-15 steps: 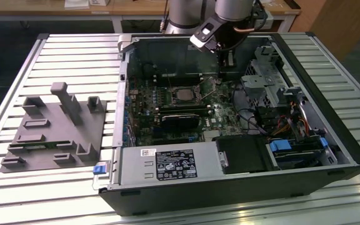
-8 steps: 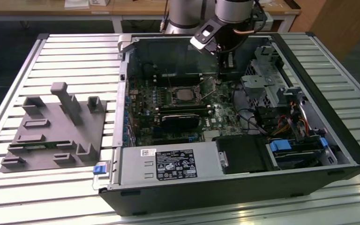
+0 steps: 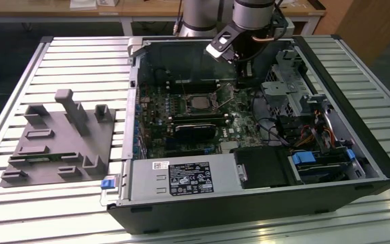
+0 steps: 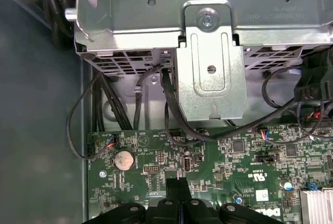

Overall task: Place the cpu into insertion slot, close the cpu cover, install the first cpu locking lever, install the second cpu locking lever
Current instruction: 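Close the cpu cover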

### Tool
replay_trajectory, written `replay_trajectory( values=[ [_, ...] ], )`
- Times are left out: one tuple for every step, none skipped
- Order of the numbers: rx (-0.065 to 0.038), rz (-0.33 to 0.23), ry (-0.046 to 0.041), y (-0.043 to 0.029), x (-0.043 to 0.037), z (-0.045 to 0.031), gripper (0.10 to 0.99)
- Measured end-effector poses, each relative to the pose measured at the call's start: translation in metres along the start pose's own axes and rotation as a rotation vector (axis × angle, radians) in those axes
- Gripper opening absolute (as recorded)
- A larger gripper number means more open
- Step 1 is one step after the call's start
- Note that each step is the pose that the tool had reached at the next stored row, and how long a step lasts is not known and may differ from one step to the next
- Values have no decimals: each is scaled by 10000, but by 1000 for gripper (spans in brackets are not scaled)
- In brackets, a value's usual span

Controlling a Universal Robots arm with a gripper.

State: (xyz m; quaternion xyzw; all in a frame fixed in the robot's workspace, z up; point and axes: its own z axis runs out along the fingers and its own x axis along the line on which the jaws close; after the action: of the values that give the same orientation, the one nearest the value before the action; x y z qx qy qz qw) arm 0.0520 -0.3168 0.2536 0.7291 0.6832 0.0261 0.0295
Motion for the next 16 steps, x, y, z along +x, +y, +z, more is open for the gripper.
replay_trajectory(
  values=[
    [5,-3,-2,1,0,14,106],
    [13,-10,-8,3,0,27,106],
    [22,-18,-13,5,1,40,106],
    [35,-28,-18,6,1,54,106],
    [49,-37,-22,6,1,68,106],
    [82,-47,-32,7,1,95,106],
    [100,-51,-37,8,1,108,106],
    [118,-53,-45,7,1,120,106],
    [137,-55,-53,7,1,131,106],
    [153,-55,-62,7,1,141,106],
    [163,-55,-65,6,1,148,106],
    [164,-55,-68,6,1,148,106],
    [165,-55,-69,6,1,148,106],
    [165,-56,-69,6,1,148,106],
    [165,-56,-68,6,1,149,106],
    [165,-56,-66,6,1,150,106]
  ],
)
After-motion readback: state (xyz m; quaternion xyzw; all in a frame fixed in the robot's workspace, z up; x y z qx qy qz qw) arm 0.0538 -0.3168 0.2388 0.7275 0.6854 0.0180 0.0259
